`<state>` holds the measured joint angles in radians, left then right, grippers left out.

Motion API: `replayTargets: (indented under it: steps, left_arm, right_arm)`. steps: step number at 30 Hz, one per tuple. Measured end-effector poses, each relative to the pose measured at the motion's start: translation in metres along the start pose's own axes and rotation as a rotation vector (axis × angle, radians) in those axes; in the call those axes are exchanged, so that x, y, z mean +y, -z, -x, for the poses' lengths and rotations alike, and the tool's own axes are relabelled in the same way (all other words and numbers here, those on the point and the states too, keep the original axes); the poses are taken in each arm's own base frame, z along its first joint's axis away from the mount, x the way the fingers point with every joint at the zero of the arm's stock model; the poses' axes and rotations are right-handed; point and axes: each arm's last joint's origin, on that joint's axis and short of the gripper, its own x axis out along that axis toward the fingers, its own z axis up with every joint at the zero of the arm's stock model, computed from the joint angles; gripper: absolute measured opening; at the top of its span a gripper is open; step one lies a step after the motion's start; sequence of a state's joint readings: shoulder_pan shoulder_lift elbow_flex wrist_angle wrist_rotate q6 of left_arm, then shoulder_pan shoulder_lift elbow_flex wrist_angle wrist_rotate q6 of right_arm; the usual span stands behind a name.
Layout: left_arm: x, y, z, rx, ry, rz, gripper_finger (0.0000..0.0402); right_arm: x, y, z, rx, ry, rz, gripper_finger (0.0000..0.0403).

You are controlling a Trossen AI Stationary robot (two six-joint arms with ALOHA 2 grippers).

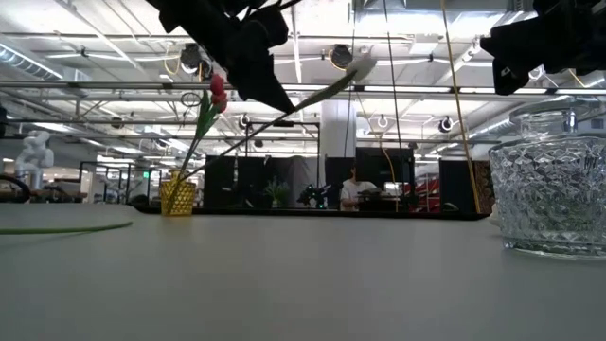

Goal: Sort flowers into vase by color
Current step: Put the top white tulip into the transparent vase

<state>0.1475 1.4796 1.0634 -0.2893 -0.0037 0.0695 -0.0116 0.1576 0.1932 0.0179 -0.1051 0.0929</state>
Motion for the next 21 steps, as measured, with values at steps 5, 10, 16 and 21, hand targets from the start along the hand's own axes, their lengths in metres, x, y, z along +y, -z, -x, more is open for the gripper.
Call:
replayTargets:
  steps: [5, 10, 16, 21]
  left_arm:
    - [-0.005, -0.001, 0.000, -0.009, 0.014, -0.049, 0.0000]
    - [-0.006, -0.006, 0.000, -0.064, 0.023, -0.085, 0.0000]
    - [-0.007, -0.020, 0.002, -0.207, 0.052, -0.119, 0.0000]
    - [-0.007, -0.030, 0.005, -0.327, 0.089, -0.121, 0.0000]
  right_arm:
    - [0.000, 0.000, 0.000, 0.000, 0.000, 0.000, 0.0084]
    - [0.000, 0.000, 0.000, 0.000, 0.000, 0.000, 0.0084]
    - [0.000, 0.000, 0.000, 0.000, 0.000, 0.000, 0.0084]
    - [0.000, 0.000, 0.000, 0.000, 0.000, 0.000, 0.0084]
